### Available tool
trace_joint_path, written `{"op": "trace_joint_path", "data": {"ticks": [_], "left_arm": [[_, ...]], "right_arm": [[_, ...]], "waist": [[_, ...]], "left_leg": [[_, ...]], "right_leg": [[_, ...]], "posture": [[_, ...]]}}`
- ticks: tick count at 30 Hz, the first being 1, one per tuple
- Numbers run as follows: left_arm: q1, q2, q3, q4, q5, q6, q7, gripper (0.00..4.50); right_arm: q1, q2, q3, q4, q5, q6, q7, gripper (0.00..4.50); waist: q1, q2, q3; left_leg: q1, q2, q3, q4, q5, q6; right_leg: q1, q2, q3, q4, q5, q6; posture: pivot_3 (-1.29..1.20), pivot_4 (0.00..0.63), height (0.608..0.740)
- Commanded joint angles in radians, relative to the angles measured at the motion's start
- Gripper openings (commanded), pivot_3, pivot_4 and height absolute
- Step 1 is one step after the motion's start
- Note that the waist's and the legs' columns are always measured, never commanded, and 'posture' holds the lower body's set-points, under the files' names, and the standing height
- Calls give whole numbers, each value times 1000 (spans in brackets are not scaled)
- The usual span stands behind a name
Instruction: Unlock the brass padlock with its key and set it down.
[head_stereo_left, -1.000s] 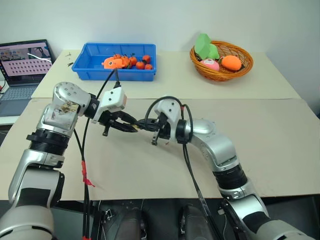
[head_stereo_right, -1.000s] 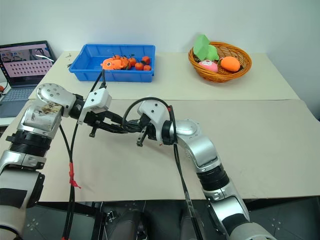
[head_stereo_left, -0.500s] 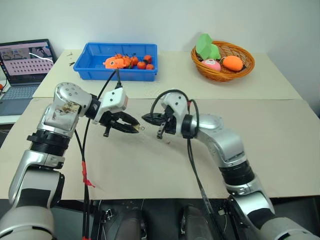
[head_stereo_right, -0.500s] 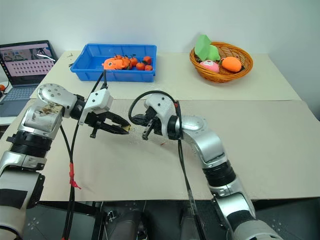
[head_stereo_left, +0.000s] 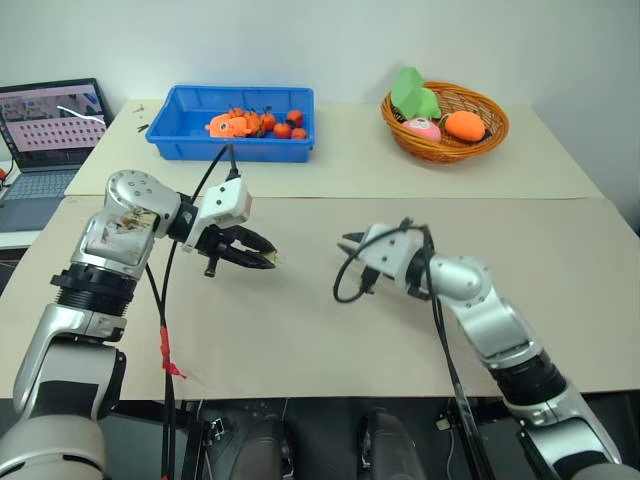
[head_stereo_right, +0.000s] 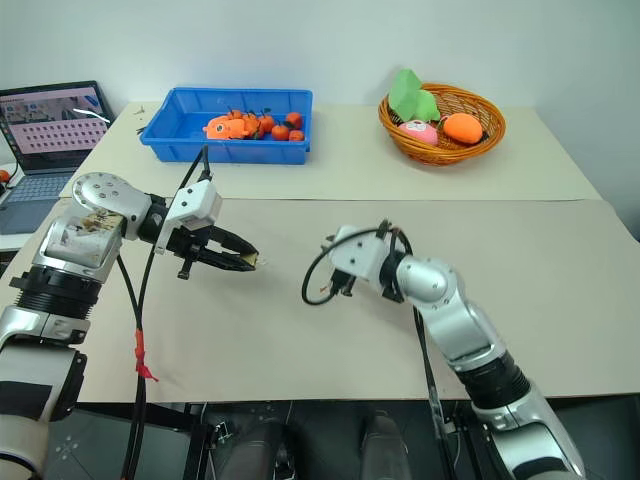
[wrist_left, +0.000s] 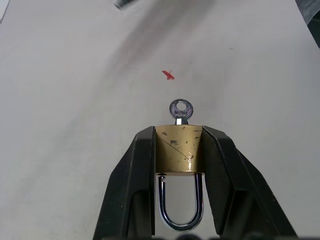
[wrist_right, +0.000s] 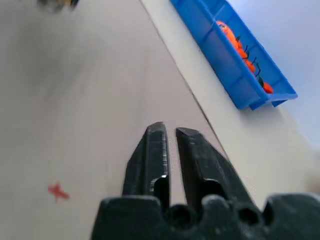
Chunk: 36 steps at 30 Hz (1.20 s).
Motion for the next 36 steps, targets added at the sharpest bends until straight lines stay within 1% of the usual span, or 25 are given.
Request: {"op": "trace_joint_path", "data": {"ticks": [1,3,7,14,21,28,36], "left_arm": [[-30,-2,23,-10,-13,5,9,832],[-39,-10,24,-4,-18,12,11,832],[-46,-23,19,-3,-18,17,12,832],[-59,-55,14,12,-12,12,19,832],[-72,-76,14,26,-9,4,23,832],[-61,-76,17,11,-11,9,27,832],[-61,-80,15,-1,-17,18,28,832]], "right_arm": [[-3,-41,69,13,-225,-258,-132,2101],[-5,-49,91,31,-319,-344,-202,2101],[-30,-24,97,61,-395,-432,-261,2101],[-100,6,122,101,-493,-549,-276,2101],[-158,45,140,152,-508,-626,-255,2101],[-195,78,130,202,-509,-649,-250,2101],[-206,101,128,245,-511,-671,-250,2101]], "waist": [[-2,0,0],[-1,0,0],[-1,0,0],[0,0,0],[-1,0,0],[-1,0,0],[-1,0,0]], "left_leg": [[0,0,0,0,0,0],[0,0,0,0,0,0],[0,1,0,0,0,0],[0,1,0,1,0,0],[0,0,0,1,0,0],[0,0,0,1,0,0],[0,0,0,1,0,0]], "right_leg": [[-1,0,1,0,0,0],[-1,0,1,1,0,0],[-1,0,1,0,0,0],[-1,0,0,1,0,0],[-1,1,0,1,0,0],[-1,1,0,1,0,0],[-1,1,0,1,0,0]], "posture": [[0,150,664],[0,150,664],[0,150,664],[0,150,664],[0,150,664],[0,150,664],[0,150,664]]}}
